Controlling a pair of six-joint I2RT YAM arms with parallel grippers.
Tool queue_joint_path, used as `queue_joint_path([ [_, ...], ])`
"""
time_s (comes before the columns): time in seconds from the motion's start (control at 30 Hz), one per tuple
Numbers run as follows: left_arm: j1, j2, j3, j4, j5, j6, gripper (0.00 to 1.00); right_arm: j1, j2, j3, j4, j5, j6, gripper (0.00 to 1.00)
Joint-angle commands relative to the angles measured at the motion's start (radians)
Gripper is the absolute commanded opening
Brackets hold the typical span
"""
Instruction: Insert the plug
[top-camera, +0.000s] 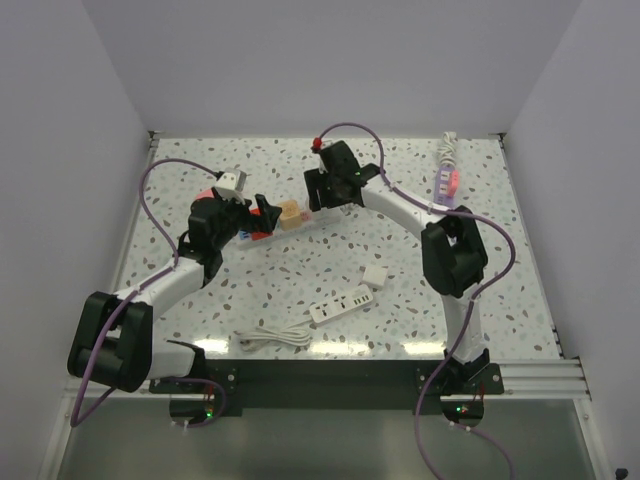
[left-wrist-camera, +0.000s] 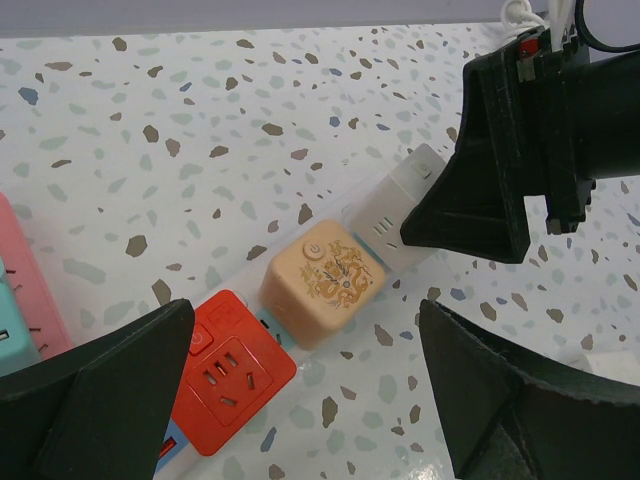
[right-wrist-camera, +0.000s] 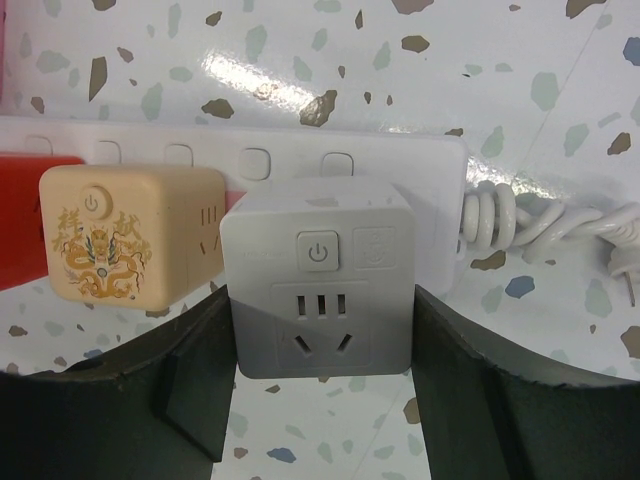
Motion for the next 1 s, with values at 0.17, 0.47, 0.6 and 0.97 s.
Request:
queue_joint_path([
  [0.17, 0.005, -0.003, 0.035, 0.021, 0.012, 0.015, 1.00, -0.003, -0.083, -0.057, 0.061, 0.023, 0.023, 0.00],
  [0.47, 0.005, -0.002, 0.035, 0.022, 0.014, 0.014, 1.00, -0.003, -0.102, -0.072, 0.078, 0.018, 0.030, 0.00],
  [0.6, 0.005, -0.003, 0.035, 0.024, 0.014, 0.015, 1.00, -0.003, -0.106, -0.072, 0.080, 0.017, 0.031, 0.00],
  [0.97, 0.005, -0.005, 0.036, 0.021, 0.015, 0.015, 1.00, -0.003, -0.103, -0.073, 0.081, 0.037, 0.033, 0.00],
])
